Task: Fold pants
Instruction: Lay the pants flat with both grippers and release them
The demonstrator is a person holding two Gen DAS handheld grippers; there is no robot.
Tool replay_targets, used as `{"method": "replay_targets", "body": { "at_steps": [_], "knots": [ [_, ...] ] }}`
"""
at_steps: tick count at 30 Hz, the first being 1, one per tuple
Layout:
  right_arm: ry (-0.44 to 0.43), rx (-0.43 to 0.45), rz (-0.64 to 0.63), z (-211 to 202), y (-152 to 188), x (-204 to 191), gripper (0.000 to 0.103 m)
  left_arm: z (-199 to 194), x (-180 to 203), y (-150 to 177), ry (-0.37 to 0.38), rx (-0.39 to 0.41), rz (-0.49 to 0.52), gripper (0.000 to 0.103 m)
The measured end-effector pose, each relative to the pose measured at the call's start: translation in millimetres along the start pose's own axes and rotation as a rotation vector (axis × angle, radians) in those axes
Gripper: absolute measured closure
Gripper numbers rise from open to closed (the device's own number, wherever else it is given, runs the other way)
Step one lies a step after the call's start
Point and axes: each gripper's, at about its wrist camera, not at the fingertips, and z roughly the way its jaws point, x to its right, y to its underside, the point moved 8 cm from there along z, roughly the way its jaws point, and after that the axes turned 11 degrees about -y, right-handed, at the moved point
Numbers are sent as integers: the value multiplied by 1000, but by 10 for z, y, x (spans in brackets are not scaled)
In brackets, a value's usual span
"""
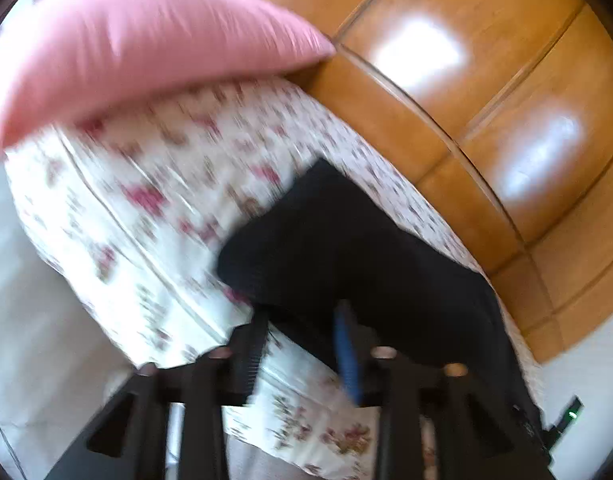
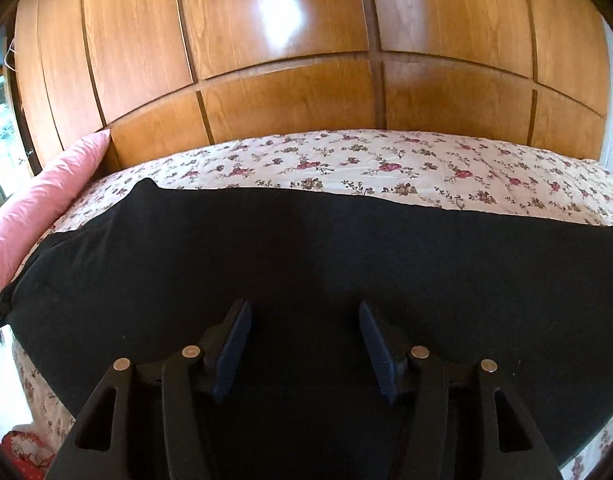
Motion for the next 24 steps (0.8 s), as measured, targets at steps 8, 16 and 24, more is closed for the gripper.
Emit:
{"method": "replay_targets", "body": {
  "at_steps": [8,16,24],
  "knots": [
    [-5,21,-5,-41,3,-45,44,-126,558,-489,84,111,144,56],
    [-8,30,-2,-36,3,-52,44,716,1839,-209,217,-90,512,56],
    [-16,39,-1,-29,6,-58,43,1417,1291,-484,-80,-33,466,89]
  ]
}}
